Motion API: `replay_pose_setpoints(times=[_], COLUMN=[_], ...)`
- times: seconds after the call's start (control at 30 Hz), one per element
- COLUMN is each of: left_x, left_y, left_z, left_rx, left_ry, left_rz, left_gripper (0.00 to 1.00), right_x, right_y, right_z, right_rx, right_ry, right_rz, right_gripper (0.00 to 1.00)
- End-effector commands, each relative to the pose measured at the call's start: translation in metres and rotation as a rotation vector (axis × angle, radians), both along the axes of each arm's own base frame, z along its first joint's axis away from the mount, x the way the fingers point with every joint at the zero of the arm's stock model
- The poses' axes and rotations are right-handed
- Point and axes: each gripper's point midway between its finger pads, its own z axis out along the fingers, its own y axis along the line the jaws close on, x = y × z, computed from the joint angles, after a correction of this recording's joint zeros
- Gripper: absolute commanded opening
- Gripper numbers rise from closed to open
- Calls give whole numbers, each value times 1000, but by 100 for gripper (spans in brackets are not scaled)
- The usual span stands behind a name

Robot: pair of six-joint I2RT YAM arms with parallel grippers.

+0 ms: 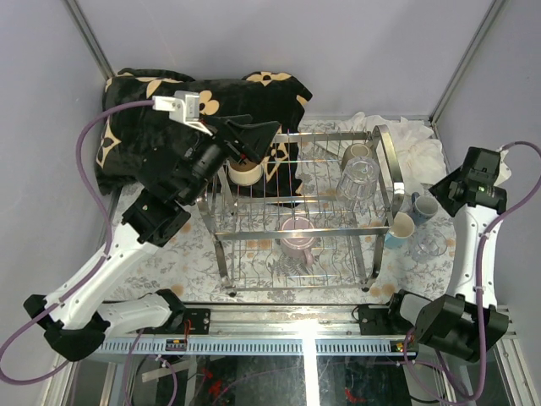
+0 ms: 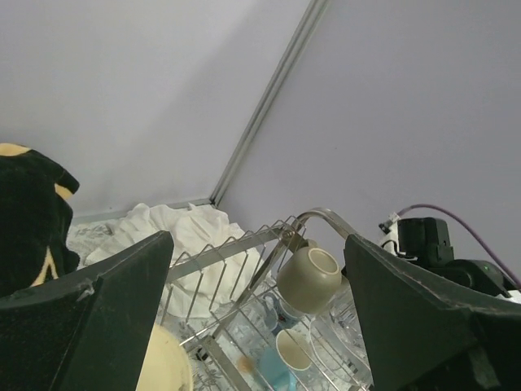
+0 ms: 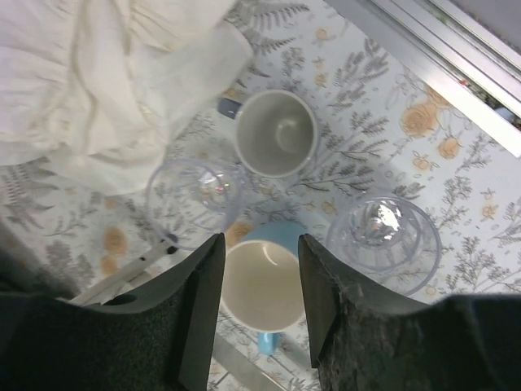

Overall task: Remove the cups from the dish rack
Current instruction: Unload the cup from the dish rack.

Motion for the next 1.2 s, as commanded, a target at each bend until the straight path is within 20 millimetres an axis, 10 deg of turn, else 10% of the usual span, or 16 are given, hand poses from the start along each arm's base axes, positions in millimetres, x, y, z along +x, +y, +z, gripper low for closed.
replay_pose_setpoints(times=[0.0, 0.5, 0.87, 1.17], left_x=[-7, -43, -89, -82], left_y=[-15, -101, -154, -181], left_z=[18, -5, -31, -49], left_rx=[28, 280, 409, 471], left_ry=[-34, -114, -162, -149], left_rz=[-85, -469, -646, -621], left_gripper=[86, 86, 88, 89], right_x=[7, 39, 38, 35], right_y=[14, 56, 64, 71], right_z=[38, 153, 147, 159], right_rx=[44, 171, 206, 217], right_ry=[-104, -474, -483, -512], right_rz=[39, 197, 218, 242], right_gripper=[48, 57, 57, 57])
